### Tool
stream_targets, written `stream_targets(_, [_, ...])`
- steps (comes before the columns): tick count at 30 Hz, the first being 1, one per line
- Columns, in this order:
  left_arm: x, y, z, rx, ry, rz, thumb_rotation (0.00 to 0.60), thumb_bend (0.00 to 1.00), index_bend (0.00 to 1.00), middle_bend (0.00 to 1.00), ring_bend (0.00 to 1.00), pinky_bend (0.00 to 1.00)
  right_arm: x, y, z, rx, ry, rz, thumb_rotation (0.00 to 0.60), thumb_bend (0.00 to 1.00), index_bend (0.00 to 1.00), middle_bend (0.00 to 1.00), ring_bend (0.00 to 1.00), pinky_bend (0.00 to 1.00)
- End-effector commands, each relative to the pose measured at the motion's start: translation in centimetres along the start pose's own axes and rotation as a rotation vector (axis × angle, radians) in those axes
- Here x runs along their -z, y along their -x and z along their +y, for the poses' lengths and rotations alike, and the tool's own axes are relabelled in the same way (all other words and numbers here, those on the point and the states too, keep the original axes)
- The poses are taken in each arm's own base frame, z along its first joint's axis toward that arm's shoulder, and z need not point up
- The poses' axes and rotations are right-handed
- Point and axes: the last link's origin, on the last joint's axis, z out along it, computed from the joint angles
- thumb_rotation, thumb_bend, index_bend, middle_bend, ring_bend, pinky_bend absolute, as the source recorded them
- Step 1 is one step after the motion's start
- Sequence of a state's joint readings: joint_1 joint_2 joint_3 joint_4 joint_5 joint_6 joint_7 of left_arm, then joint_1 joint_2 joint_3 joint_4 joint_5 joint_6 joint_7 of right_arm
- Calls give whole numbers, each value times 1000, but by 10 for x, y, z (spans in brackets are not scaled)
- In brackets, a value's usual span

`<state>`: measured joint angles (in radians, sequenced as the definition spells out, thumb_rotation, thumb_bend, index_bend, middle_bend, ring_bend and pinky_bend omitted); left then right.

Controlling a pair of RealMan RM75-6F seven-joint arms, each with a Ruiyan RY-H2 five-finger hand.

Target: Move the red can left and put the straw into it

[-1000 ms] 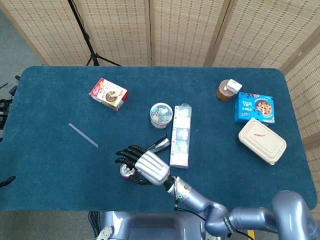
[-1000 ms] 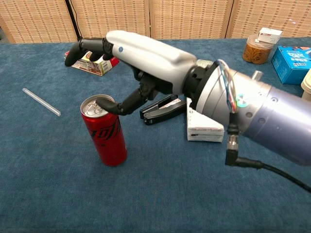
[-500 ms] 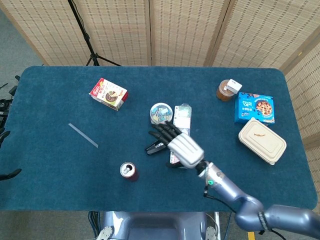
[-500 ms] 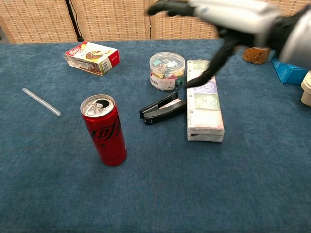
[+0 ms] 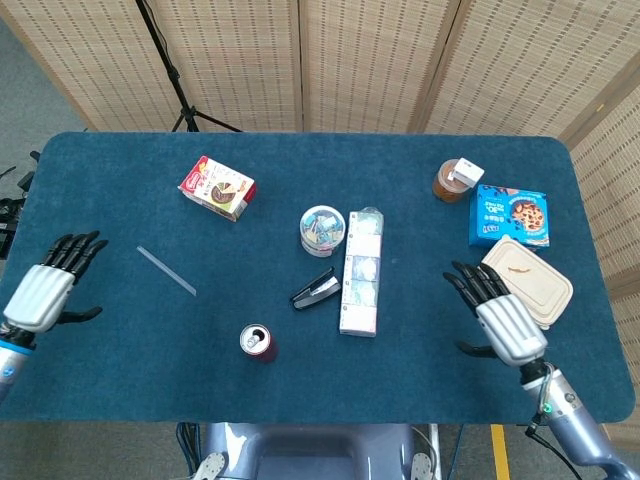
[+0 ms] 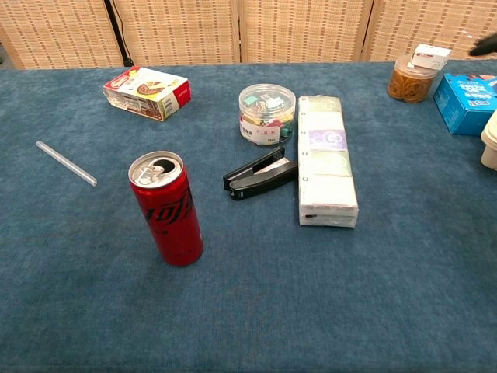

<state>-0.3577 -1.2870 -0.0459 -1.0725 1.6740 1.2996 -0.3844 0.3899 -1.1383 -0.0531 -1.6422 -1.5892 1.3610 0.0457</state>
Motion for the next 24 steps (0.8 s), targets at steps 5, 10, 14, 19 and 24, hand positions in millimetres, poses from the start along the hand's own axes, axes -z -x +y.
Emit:
stream_targets(5, [-43, 41, 31, -7, 67, -39, 600, 0, 0, 0, 0, 0, 36, 14, 22, -73, 68, 60, 600, 0, 0, 0, 0, 0])
stream_targets(10, [-58, 54, 42, -28, 70, -59, 600, 0, 0, 0, 0, 0, 40, 13, 29, -116, 80, 95, 600, 0, 0, 0, 0, 0])
stream_targets(14, [-71, 61, 51, -40, 71, -71, 600, 0, 0, 0, 0, 0, 40, 10, 33, -114, 69, 101, 600, 0, 0, 0, 0, 0])
stream_targets(19, [-87, 71, 65, -46, 71, -91, 600, 0, 0, 0, 0, 0, 40, 7, 36, -132, 69, 110, 600, 0, 0, 0, 0, 0])
stream_targets(24, [-102, 82, 77, -64, 77, -114, 600, 0, 0, 0, 0, 0, 40, 6, 39, -141, 76, 113, 600, 0, 0, 0, 0, 0])
